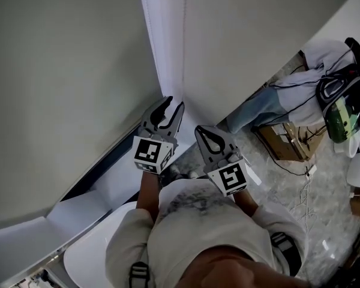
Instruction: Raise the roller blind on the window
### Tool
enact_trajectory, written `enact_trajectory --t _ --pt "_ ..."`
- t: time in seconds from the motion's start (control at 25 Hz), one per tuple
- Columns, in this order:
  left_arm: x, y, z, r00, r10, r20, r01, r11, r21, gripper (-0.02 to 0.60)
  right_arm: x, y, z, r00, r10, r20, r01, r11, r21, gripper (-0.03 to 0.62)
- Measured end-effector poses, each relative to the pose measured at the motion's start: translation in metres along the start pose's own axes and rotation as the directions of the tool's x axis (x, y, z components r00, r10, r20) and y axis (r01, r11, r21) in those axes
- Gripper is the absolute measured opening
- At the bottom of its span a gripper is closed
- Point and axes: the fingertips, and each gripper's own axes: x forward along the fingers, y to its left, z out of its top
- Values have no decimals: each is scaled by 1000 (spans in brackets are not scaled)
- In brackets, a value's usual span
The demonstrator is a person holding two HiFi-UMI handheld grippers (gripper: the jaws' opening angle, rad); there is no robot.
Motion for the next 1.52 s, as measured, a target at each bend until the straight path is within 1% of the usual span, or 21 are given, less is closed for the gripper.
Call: enact_trajectory --t 0.16,0.32,0.36,0.44,0.48,0.64,0.88,1.08,1.28,1.4,1.52 --pt "12 -4 -1 999 -37 -4 37 999 4 114 -1 -4 -2 1000 -22 -9 22 1000 -2 63" --pt "18 -4 -1 999 -46 -10 46 999 1 112 -3 -7 -2 999 -42 -17 42 999 8 63" --pt "19 -3 -1 999 -46 -12 46 999 -1 100 -3 -7 -2 999 -46 -19 46 999 9 63" --pt "20 0 -2 999 -37 -11 37 999 -6 36 -4 -9 -4 998 -53 -21 53 999 8 63" --pt "20 1 -4 999 -35 -10 35 999 -10 17 -4 -10 -4 998 -55 -21 55 998 5 63" --pt "15 3 -4 999 -45 -10 44 999 -28 10 -1 -8 -1 999 -48 -17 48 999 3 63" --pt "-1 -2 -3 999 -46 3 46 997 -58 9 5 -4 24 1000 19 21 -19 1000 5 63" --pt "-15 -6 -10 1000 -25 -15 24 998 -57 8 10 0 52 996 79 50 -80 997 19 63" --pt "-30 -8 -18 999 -11 -48 9 998 -58 9 16 8 95 983 140 116 -142 990 7 63" --pt "-40 -9 -20 999 -4 -46 1 997 -80 8 18 13 121 975 166 149 -167 986 -4 63" --pt "-47 -10 -22 999 3 -40 -7 996 -94 8 22 17 139 968 190 165 -190 982 -17 67"
